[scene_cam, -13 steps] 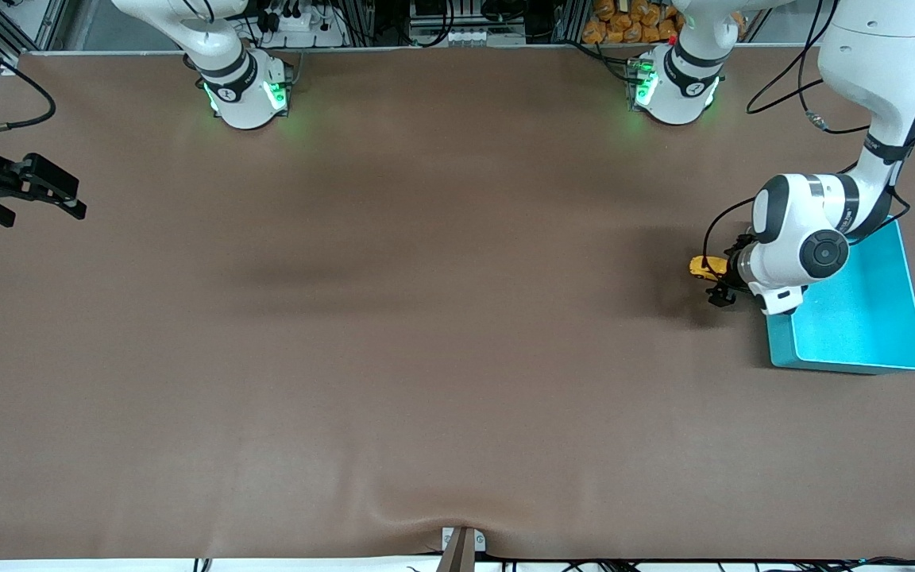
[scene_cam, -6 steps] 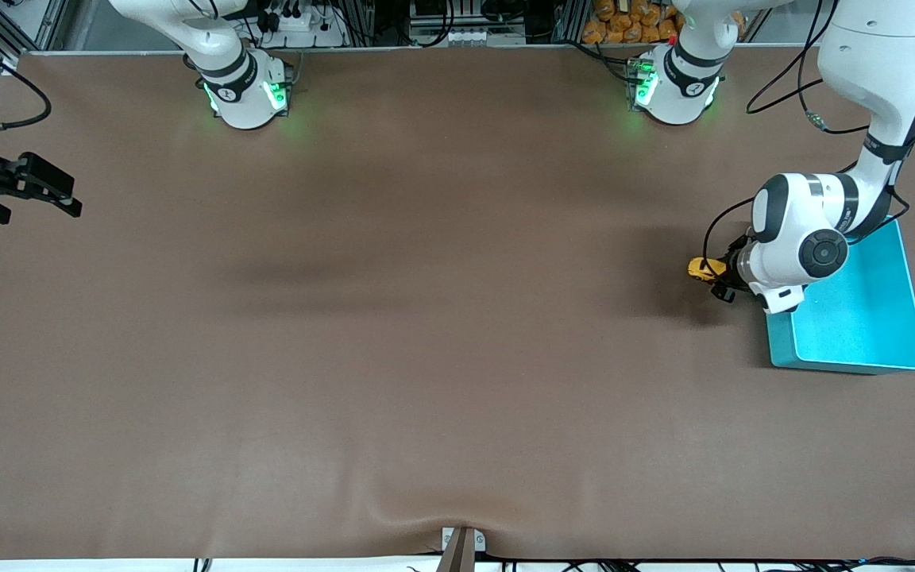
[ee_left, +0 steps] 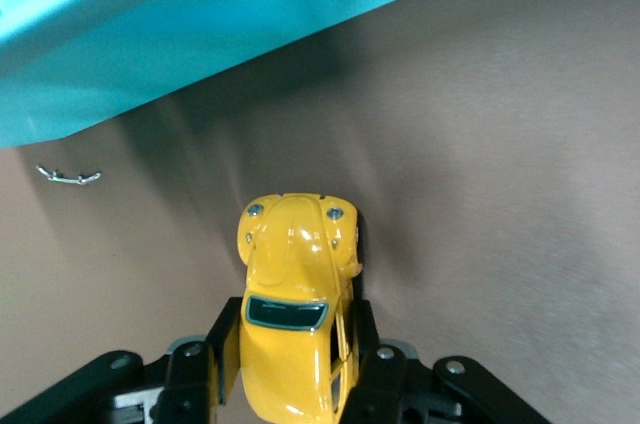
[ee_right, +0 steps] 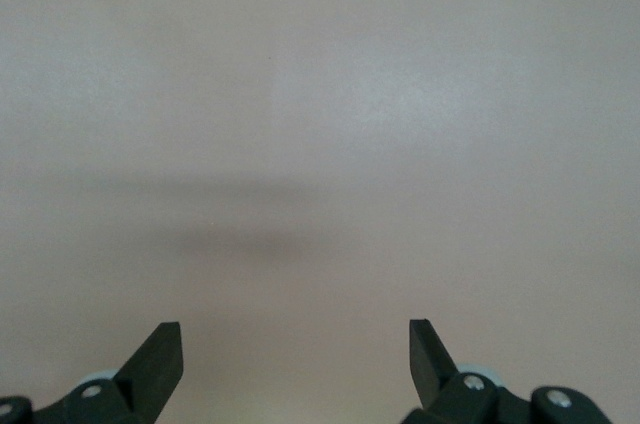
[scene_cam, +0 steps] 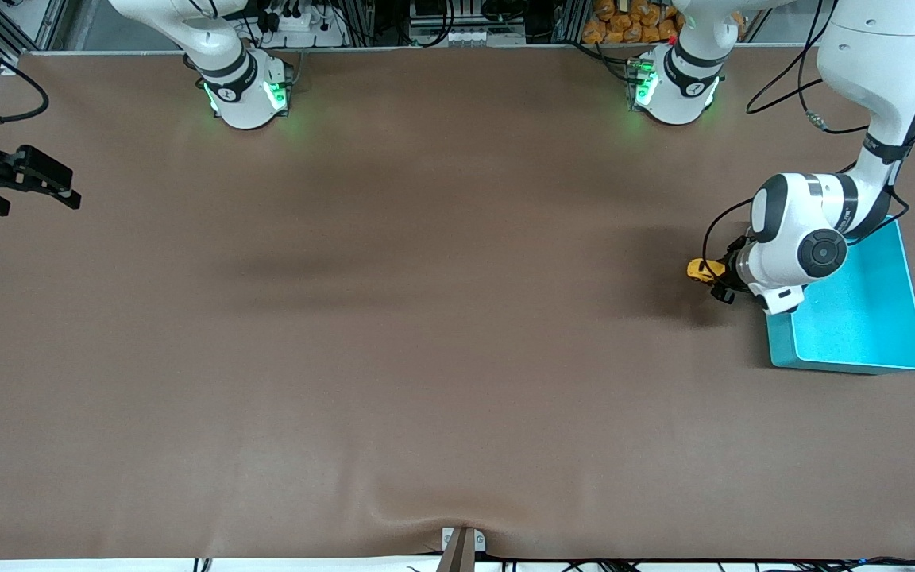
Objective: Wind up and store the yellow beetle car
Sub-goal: 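Lift the car with the left gripper and carry it over the bin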
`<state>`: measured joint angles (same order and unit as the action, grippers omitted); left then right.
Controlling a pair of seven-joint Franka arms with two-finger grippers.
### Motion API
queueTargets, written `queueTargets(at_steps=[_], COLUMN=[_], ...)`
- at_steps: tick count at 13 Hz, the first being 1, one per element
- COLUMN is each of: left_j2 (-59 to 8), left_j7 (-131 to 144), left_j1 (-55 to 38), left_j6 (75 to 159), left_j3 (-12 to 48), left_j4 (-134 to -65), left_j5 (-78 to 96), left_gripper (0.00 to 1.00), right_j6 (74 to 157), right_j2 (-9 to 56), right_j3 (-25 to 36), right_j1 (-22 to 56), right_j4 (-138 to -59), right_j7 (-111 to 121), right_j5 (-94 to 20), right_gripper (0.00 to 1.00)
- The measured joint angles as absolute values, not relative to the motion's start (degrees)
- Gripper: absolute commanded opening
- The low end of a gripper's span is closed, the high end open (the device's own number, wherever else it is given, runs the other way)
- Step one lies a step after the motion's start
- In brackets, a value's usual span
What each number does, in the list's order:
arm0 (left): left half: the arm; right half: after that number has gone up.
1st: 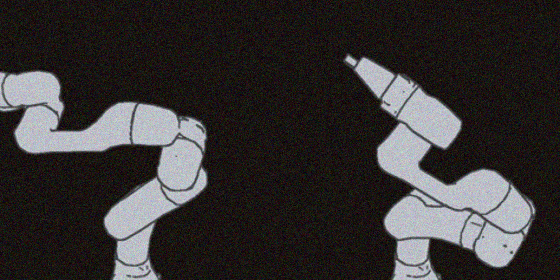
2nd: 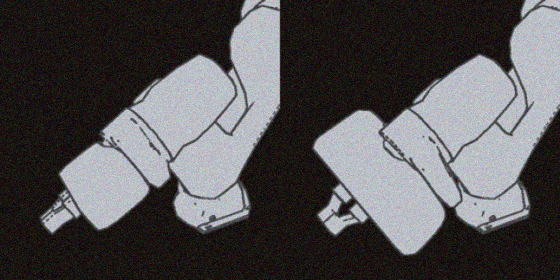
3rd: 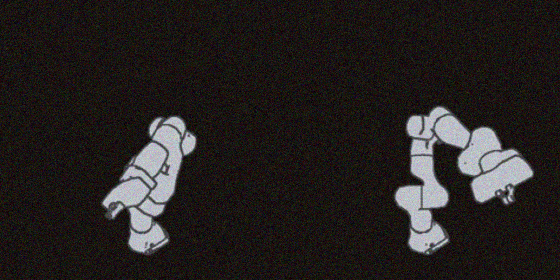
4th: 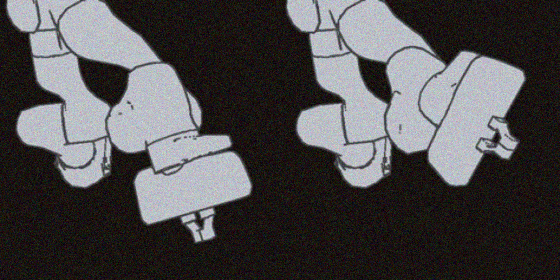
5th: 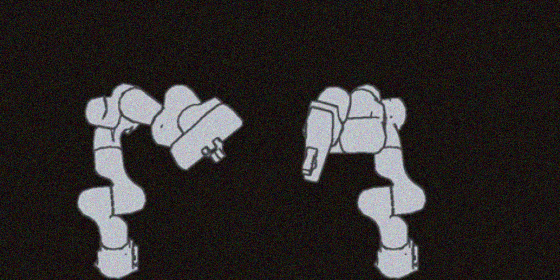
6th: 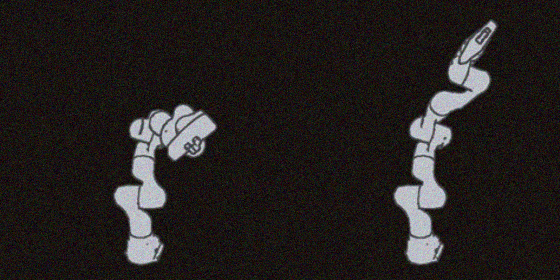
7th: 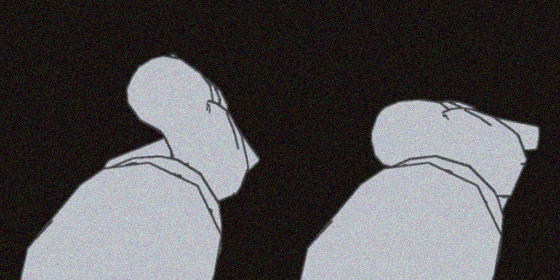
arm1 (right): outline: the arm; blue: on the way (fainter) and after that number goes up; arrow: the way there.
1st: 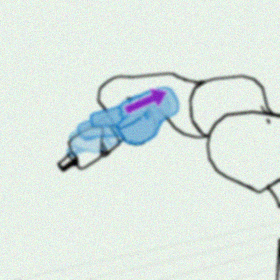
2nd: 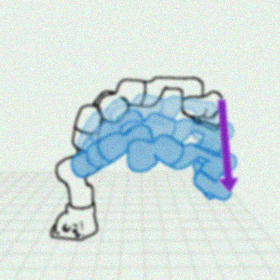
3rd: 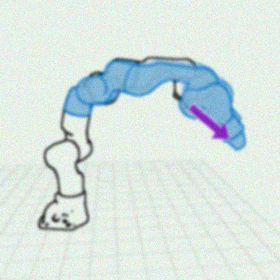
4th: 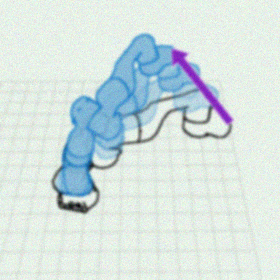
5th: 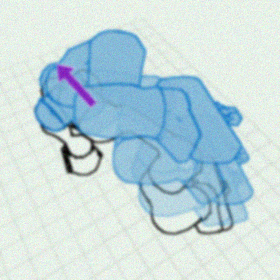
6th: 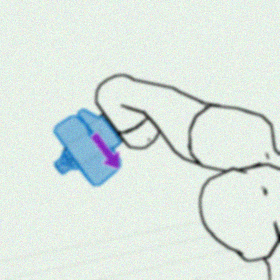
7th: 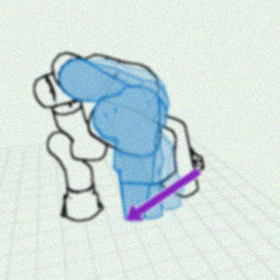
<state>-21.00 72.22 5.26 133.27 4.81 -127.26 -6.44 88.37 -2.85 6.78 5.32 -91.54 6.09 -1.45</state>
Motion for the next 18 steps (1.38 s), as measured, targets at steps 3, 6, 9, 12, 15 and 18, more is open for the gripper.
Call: queueTargets(at_steps=[3,6,9,12,15,18], left_j2=[-19.16,-15.82,-13.99,-13.77,-13.79,-14.61], left_j7=[72.23,71.23,64.75,52.52,37.18,26.30], left_j1=[4.39,3.89,4.17,5.50,9.01,12.94], left_j6=[127.77,116.49,108.92,107.81,108.19,112.64], left_j3=[4.89,4.92,4.48,2.11,0.23,0.12], left_j4=[-124.04,-117.30,-111.20,-109.44,-109.36,-109.54], left_j5=[-6.44,-6.47,-6.56,-7.45,-11.06,-13.85], left_gripper=[0.02,0.00,0.00,0.00,0.00,0.00], right_j6=[87.55,87.39,87.39,87.39,87.39,87.38], right_j2=[-2.95,-2.97,-2.98,-2.98,-2.98,-2.98], right_j3=[6.78,6.79,6.79,6.79,6.79,6.77], right_j1=[5.34,5.35,5.40,5.41,5.45,5.47], right_j4=[-91.16,-91.13,-91.12,-91.10,-91.10,-91.10], right_j7=[6.07,6.06,6.06,6.06,6.04,6.02], right_j5=[-1.45,-1.45,-1.45,-1.45,-1.45,-1.45], right_gripper=[1.00,1.00,1.00,1.00,1.00,1.00])
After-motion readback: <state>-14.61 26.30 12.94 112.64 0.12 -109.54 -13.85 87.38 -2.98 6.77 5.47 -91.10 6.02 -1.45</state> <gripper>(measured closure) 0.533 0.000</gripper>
